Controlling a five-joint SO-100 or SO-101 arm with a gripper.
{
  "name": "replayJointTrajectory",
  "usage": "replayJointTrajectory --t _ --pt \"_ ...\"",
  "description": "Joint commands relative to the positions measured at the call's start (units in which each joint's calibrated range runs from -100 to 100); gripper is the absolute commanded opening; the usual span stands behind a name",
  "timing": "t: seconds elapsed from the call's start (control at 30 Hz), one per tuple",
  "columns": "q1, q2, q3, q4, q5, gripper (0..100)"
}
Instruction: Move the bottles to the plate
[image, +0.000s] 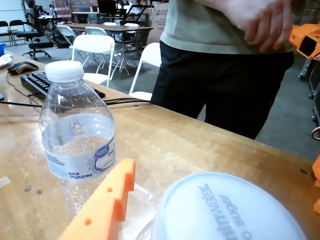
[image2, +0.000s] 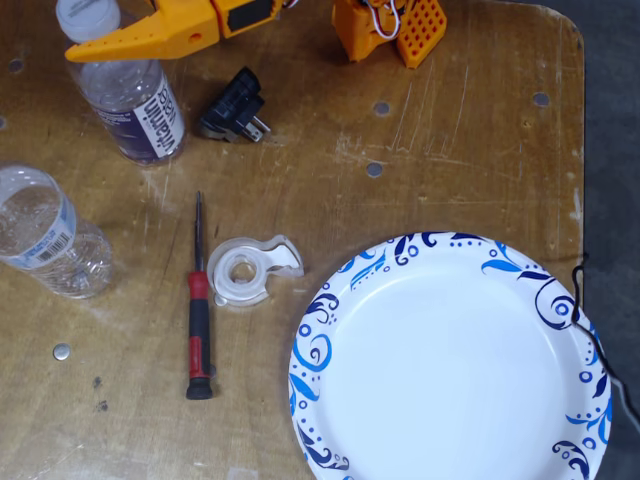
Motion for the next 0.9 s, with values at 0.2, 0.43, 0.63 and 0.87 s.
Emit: replayJointTrajectory --t 0.2,0.43,0.63,0.87 --pt "0.9 0.2 -2.8 -0.3 -0.2 16" --pt "3.7 0.2 -2.4 -0.9 -0.2 5" --pt "4.2 -0.5 -2.8 -0.8 -0.2 5" --pt "1.1 -0.5 -12.0 2.0 -0.4 5"
